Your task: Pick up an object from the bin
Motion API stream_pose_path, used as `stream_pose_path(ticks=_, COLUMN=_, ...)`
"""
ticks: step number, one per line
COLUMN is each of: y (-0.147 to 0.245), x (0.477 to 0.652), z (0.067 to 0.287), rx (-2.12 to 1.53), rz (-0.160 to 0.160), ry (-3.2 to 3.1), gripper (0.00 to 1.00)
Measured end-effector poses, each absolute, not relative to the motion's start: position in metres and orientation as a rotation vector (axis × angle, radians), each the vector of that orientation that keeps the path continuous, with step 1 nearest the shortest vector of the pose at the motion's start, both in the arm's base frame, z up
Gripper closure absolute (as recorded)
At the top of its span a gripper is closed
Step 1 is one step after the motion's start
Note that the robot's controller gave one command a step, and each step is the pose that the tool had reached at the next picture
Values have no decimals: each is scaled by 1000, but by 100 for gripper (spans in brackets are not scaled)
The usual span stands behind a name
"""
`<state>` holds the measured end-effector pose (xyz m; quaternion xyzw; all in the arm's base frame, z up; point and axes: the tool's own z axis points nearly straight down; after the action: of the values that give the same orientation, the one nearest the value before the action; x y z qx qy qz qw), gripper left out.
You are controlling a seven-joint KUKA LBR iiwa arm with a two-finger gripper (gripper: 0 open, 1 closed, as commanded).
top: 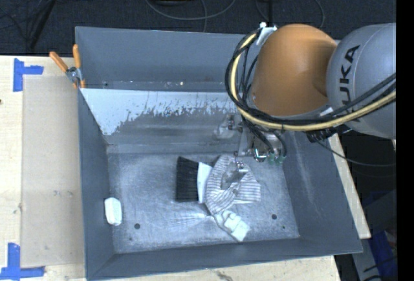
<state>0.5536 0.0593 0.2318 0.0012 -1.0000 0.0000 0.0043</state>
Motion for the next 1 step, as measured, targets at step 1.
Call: stream_pose_path(ticks=1, y=59, x=555, z=236, rx=1, rz=-1, ry=-3140, gripper=0)
